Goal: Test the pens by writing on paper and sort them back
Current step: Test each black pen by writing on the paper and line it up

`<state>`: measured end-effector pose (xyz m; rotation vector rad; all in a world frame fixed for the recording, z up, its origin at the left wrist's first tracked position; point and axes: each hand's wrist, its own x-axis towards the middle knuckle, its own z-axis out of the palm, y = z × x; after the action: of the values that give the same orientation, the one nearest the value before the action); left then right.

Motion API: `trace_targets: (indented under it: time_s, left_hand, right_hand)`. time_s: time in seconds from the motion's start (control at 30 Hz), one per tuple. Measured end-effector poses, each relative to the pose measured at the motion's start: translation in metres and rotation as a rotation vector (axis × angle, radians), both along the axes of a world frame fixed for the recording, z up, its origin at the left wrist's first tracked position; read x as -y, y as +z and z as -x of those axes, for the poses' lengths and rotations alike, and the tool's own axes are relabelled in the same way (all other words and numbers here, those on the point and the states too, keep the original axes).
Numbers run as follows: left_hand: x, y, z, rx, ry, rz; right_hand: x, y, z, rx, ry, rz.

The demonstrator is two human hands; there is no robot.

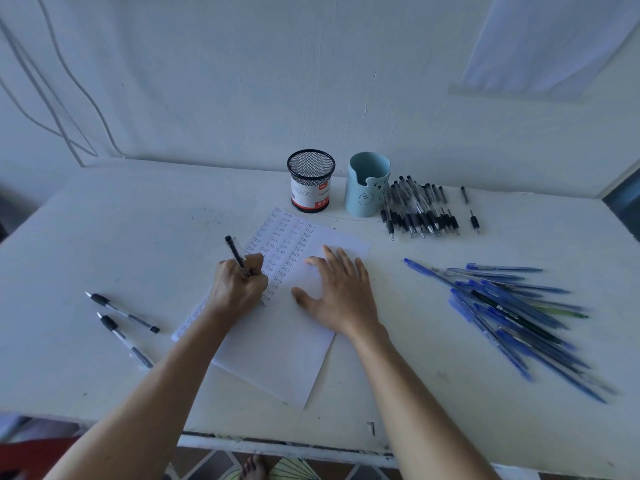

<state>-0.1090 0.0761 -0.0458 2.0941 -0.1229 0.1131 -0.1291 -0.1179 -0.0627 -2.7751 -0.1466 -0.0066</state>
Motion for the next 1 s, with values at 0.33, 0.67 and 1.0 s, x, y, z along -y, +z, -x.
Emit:
trace_targets:
  time_s: [0.33, 0.67, 1.0]
  left_hand:
    - [-0.007, 0.0, -0.013, -0.109, 0.04, 0.399]
    - [-0.005, 0.008, -0.012, -0.109, 0.028, 0.237]
    - [0.012, 0.013, -0.026, -0.171, -0.006, -0.228]
  right_hand:
    - [-0.003, 0.003, 0.004, 0.002, -0.11, 0.051]
    - [-0.004, 0.004, 0.003, 0.014, -0.138, 0.039]
    - [-0.003, 0.002, 0.005, 0.055, -0.143, -0.005]
